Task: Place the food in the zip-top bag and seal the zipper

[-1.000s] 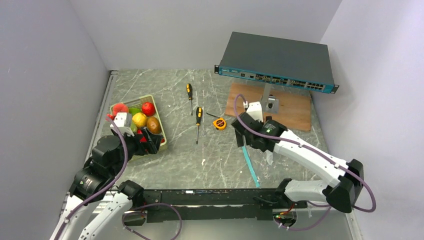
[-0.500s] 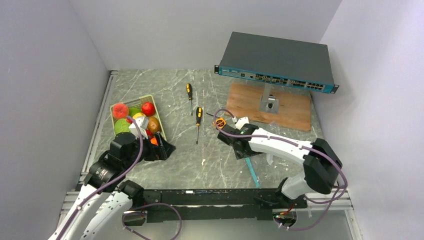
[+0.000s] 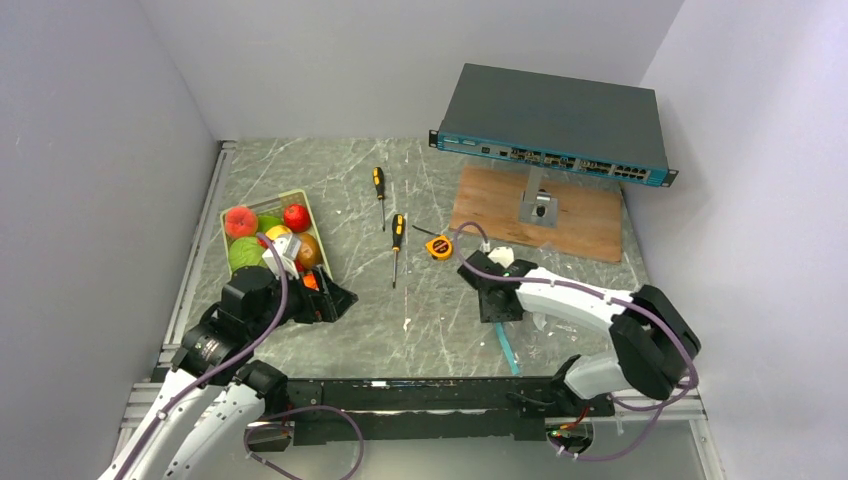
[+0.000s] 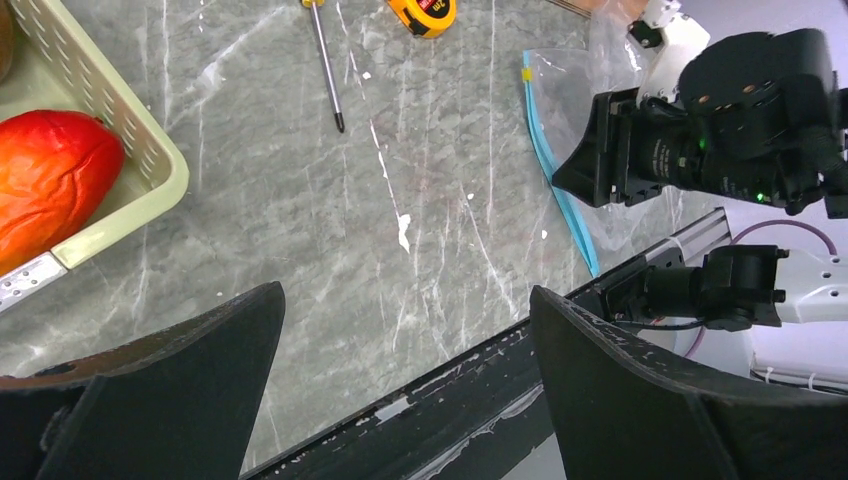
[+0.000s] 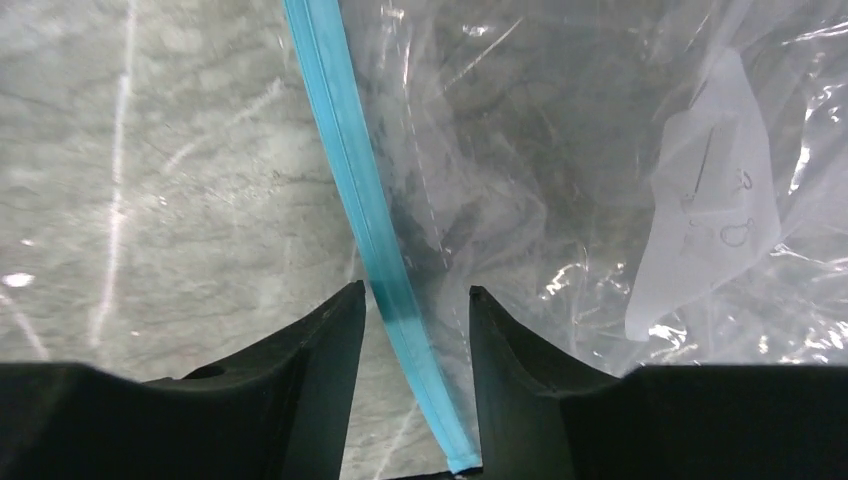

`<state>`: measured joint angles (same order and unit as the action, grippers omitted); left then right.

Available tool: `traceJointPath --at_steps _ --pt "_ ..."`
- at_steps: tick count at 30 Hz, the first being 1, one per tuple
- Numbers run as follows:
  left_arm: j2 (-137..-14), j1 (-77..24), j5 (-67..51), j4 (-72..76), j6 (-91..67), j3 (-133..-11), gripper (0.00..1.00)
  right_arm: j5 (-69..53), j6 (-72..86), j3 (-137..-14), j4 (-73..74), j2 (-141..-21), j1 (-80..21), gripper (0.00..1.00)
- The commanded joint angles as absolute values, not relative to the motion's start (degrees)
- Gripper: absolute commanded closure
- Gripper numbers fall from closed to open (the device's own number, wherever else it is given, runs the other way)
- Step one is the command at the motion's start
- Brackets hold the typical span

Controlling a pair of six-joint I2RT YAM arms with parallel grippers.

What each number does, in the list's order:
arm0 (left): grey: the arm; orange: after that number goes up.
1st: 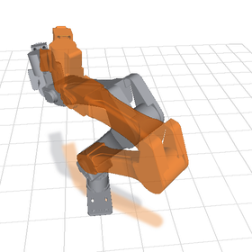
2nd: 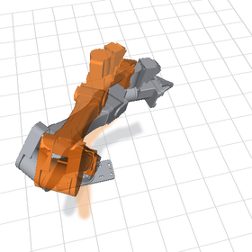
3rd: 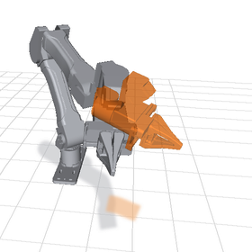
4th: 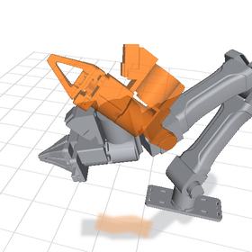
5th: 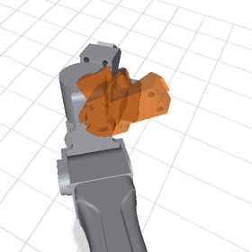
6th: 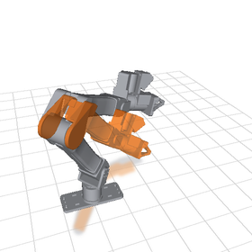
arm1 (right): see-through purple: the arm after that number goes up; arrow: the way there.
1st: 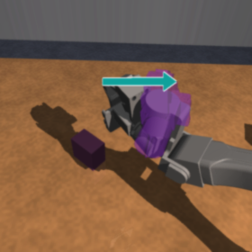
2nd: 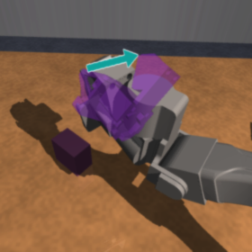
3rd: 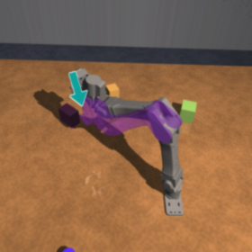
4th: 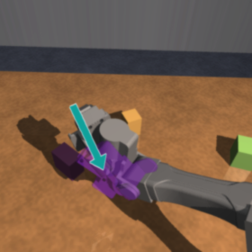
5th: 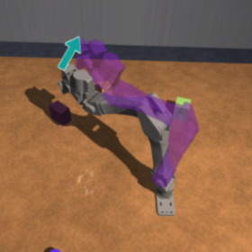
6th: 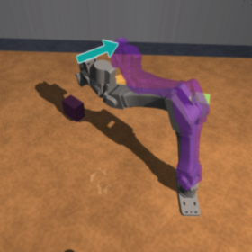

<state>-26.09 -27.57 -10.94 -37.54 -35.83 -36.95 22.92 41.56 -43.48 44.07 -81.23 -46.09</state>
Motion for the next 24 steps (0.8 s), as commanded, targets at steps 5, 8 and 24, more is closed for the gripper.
traceJointPath --at_steps 5,8,24 --pt "-25.3 -27.3 -13.0 -34.7 -37.7 -36.7 0.01 10.8 39.0 -36.2 30.1 -73.5 -37.9 0.71" --pt "-25.7 -27.4 -13.4 -34.2 -37.8 -36.6 0.02 10.7 38.8 -36.1 29.6 -74.0 -37.6 0.78" --pt "-27.5 -27.3 -14.6 -33.1 -38.1 -36.4 0.01 13.7 39.1 -38.6 28.5 -79.4 -45.1 0.52"
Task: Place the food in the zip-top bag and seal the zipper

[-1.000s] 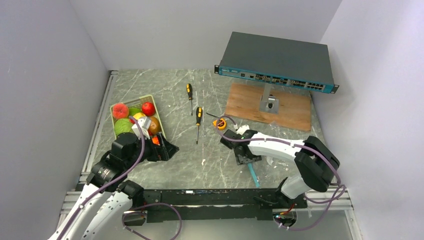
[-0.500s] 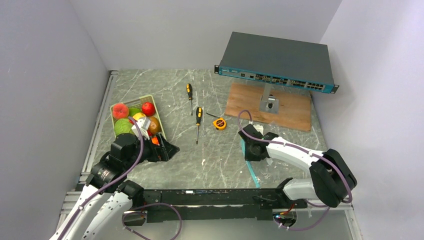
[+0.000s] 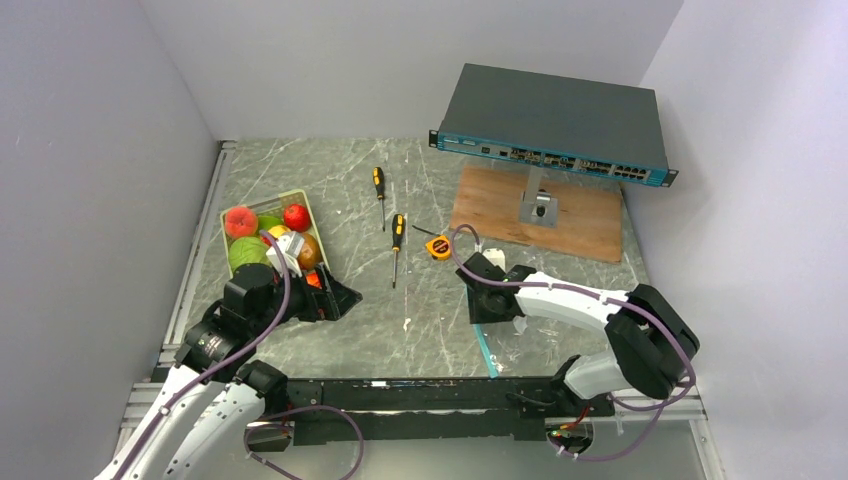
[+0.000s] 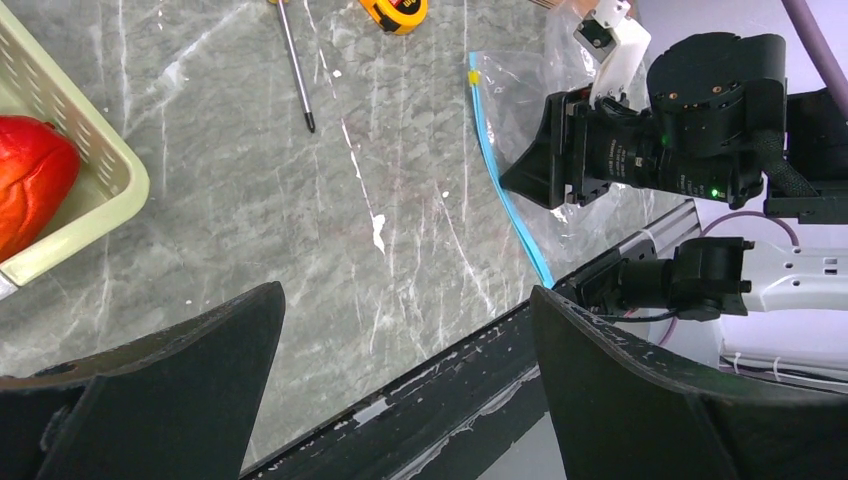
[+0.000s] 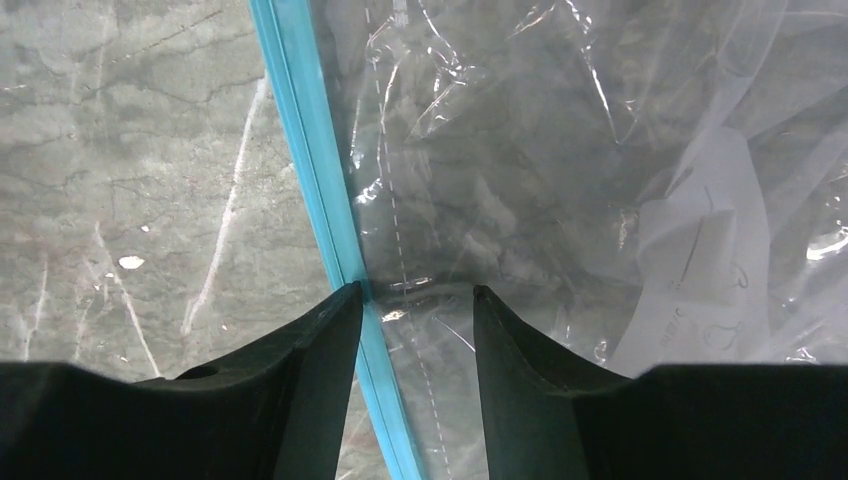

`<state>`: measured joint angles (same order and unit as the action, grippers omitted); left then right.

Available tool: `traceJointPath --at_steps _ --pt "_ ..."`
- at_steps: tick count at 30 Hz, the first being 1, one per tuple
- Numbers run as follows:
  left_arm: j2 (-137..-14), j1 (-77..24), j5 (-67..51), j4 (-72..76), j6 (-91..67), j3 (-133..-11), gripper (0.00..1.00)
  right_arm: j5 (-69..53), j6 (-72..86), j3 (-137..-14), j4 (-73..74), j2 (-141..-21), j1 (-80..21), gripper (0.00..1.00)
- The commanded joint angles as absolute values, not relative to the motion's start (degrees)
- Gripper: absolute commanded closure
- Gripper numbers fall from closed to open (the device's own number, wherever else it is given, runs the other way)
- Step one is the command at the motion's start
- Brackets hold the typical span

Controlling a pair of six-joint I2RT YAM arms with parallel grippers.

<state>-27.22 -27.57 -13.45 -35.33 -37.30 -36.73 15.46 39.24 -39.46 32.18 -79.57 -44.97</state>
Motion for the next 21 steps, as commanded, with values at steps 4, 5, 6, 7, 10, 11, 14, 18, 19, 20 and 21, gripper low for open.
traceJointPath --at_steps 4,5,6,7,10,11,14,18,19,20,21 --pt "-27.9 -27.4 -14.3 -33.6 -38.1 -36.2 0.01 9.9 39.2 -37.2 23.7 -80.3 -45.2 0.62" --pt "-28.0 -27.4 -14.4 -33.7 -38.1 -36.2 0.01 10.1 39.2 -37.3 23.2 -81.3 -45.3 0.65" --pt "-28.2 -27.4 -14.5 -33.8 -38.3 -36.2 0.01 10.7 39.2 -37.6 23.3 -82.4 -45.5 0.68" --pt "-28.4 -27.4 -14.7 -33.7 -38.3 -36.2 0.01 11.7 39.1 -38.2 23.6 -83.7 -45.9 0.72" --pt "-28.6 -27.4 -15.3 -33.6 -38.6 -36.2 0.01 13.7 38.4 -40.1 24.9 -85.7 -47.5 0.84" --pt "-28.6 -27.3 -15.4 -33.6 -38.6 -36.3 0.01 13.8 38.1 -40.6 25.6 -85.4 -47.9 0.84" --pt "-28.6 -27.4 -15.7 -34.0 -38.8 -36.4 0.01 14.4 38.2 -41.7 27.5 -82.2 -49.4 0.74" --pt "-28.3 -27.4 -15.5 -34.1 -39.0 -36.1 0.01 14.0 38.1 -43.0 30.8 -78.5 -50.1 0.61" --pt "-28.4 -27.4 -15.5 -34.0 -39.0 -36.0 0.01 13.9 38.0 -43.1 31.3 -77.7 -50.3 0.60" --pt "-28.5 -27.4 -15.5 -33.9 -39.0 -36.0 0.01 13.7 37.7 -43.1 31.8 -76.6 -50.6 0.58" --pt "-28.6 -27.4 -15.6 -33.8 -39.0 -36.0 0.01 13.5 37.5 -43.1 32.0 -75.9 -50.7 0.56"
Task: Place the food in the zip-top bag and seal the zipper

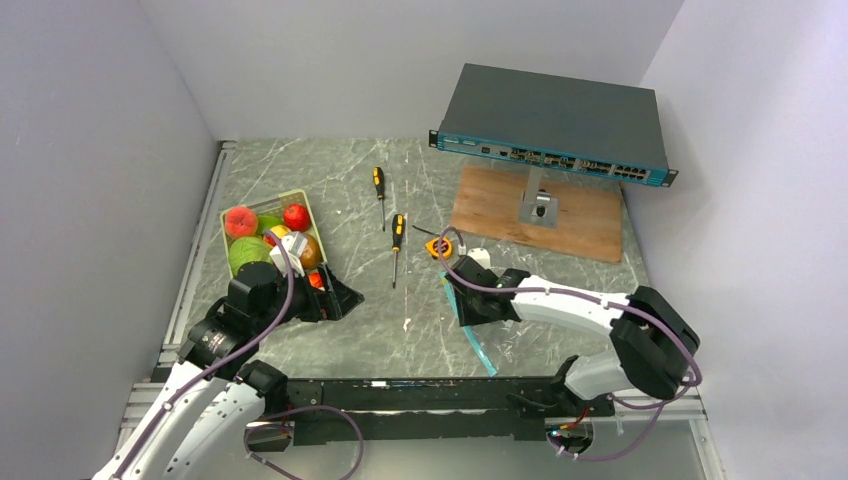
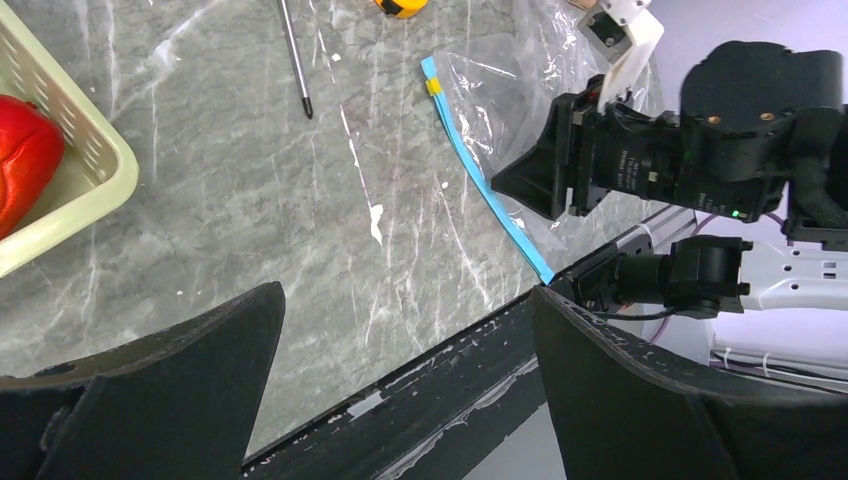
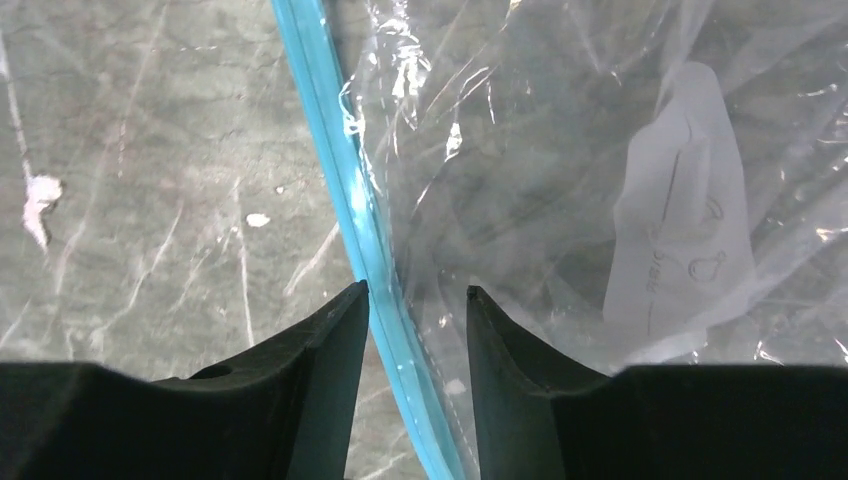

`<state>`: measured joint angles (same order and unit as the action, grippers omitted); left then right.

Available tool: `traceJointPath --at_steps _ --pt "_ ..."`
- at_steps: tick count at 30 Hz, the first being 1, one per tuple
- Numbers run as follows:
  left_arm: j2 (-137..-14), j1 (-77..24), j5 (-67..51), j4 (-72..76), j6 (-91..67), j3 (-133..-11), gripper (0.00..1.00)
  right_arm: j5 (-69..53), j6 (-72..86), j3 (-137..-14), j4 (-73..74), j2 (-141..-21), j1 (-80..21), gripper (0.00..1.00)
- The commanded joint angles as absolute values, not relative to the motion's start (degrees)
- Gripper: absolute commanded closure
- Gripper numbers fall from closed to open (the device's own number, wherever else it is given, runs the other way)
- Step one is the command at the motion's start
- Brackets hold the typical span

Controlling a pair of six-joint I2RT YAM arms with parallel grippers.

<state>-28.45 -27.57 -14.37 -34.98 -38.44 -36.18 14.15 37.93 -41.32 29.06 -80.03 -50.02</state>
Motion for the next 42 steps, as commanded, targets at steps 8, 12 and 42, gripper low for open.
traceJointPath --at_steps 8,12,42 --pt "-29.6 -27.3 -16.0 -33.4 -38.9 -36.2 0.01 11.1 33.5 -42.1 29.1 -80.1 -51.6 0.48" --pt "-29.5 -27.3 -15.8 -33.7 -38.8 -36.1 0.01 12.3 33.3 -42.3 27.1 -83.4 -52.1 0.48" --pt "-41.5 -32.0 -29.8 1.3 -55.2 -27.5 0.35 -14.0 51.0 -36.2 -4.7 -60.5 -51.8 1.00"
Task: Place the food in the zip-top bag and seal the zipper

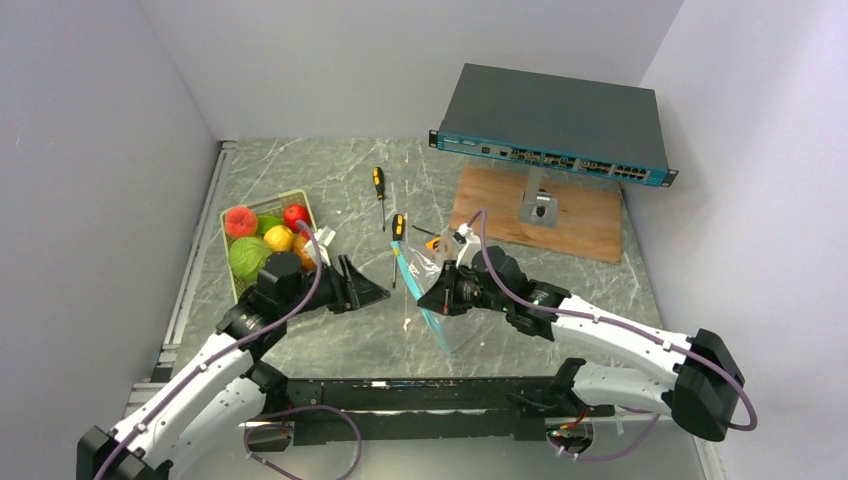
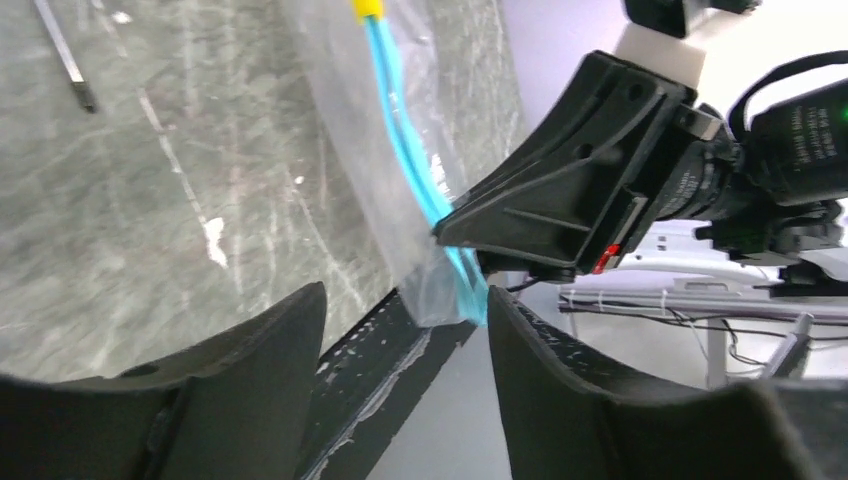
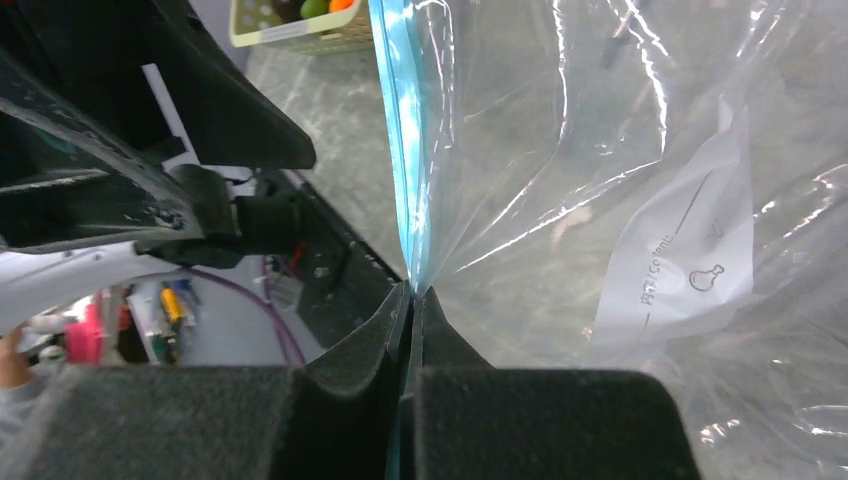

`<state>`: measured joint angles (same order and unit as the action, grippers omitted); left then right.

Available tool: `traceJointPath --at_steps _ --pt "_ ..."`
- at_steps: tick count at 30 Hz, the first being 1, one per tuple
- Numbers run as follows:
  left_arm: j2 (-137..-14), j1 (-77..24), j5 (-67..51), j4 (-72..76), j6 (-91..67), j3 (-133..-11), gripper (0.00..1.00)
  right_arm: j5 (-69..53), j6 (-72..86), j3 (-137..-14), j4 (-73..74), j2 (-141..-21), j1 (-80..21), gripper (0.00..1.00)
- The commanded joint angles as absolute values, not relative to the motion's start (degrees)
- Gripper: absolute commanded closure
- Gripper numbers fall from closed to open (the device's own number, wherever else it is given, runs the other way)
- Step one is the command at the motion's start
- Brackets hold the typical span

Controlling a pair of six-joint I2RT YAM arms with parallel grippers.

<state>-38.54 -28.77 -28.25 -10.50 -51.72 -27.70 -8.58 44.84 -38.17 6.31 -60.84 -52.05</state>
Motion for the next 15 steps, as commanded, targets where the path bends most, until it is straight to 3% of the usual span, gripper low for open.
traceJointPath --at_steps 1,5,15 --pt "-42.9 -33.6 -29.3 2.2 -55.2 -27.8 0.39 -14.5 52.0 -35.7 -6.2 -60.7 -51.7 1.00" --pt "-46.7 -39.6 -24.2 2.4 -54.6 -29.4 0.56 -11.9 56.7 -34.9 -7.7 -59.9 -51.8 1.00" --pt "-54.3 -51.0 -17.5 5.6 -54.7 -32.4 0.55 -5.1 59.5 -36.3 -4.5 -58.8 -51.8 1.00"
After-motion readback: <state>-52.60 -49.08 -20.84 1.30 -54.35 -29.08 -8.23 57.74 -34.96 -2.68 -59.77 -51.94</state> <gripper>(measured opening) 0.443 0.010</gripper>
